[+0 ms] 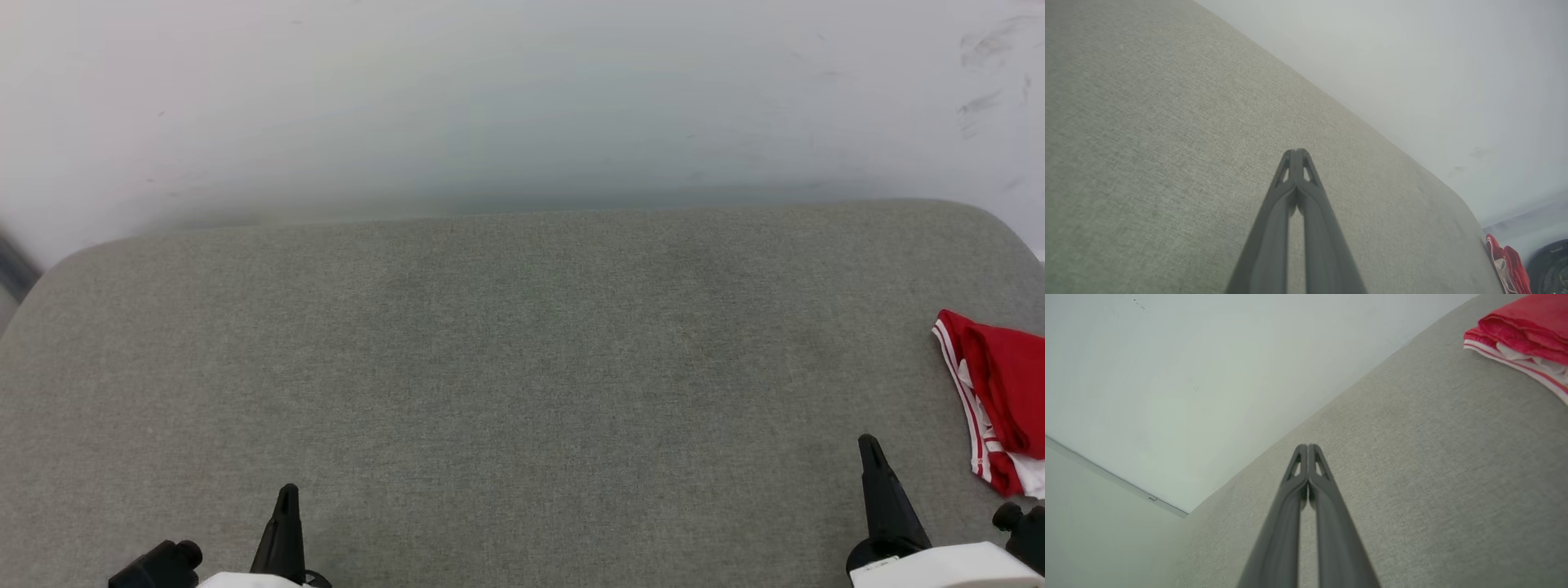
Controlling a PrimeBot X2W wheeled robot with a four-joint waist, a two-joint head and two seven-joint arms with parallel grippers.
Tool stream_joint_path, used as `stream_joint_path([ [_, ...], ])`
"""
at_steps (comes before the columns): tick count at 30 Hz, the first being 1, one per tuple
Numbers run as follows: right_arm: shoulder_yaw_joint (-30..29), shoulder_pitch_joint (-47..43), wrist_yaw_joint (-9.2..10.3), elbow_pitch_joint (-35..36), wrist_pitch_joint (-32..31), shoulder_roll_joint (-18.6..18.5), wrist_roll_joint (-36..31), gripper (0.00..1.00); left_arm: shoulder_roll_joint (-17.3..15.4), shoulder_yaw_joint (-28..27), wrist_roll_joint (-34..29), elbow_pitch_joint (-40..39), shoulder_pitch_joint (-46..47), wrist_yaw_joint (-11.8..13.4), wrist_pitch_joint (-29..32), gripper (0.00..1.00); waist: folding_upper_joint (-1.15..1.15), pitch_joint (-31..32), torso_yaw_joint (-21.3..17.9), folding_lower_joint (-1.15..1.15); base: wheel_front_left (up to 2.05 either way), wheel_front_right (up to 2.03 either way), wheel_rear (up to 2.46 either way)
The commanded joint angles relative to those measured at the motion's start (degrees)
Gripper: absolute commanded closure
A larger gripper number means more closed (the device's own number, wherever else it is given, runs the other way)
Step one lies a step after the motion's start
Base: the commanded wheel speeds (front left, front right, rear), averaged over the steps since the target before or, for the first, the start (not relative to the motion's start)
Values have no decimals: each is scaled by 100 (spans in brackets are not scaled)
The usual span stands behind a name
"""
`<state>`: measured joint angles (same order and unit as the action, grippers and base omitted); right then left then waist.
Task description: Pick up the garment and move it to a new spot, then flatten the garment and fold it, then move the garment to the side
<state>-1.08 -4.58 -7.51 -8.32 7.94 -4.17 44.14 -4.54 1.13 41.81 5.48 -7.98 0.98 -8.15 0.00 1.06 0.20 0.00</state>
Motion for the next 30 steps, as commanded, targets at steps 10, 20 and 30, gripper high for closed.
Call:
stream_joint_path([
  [10,-41,324,1,-51,-206,-70,951,100,-48,-86,996,82,347,-170,205,100,0,-15,-2,0,0,0,0],
  [20,-72,440,1,-128,-360,-78,1585,100,-59,-133,1666,197,510,-276,357,100,0,-28,-4,0,0,0,0],
  [30,-116,581,2,-220,-550,-79,2342,100,-64,-207,2461,333,710,-409,544,100,0,-44,-7,0,0,0,0],
])
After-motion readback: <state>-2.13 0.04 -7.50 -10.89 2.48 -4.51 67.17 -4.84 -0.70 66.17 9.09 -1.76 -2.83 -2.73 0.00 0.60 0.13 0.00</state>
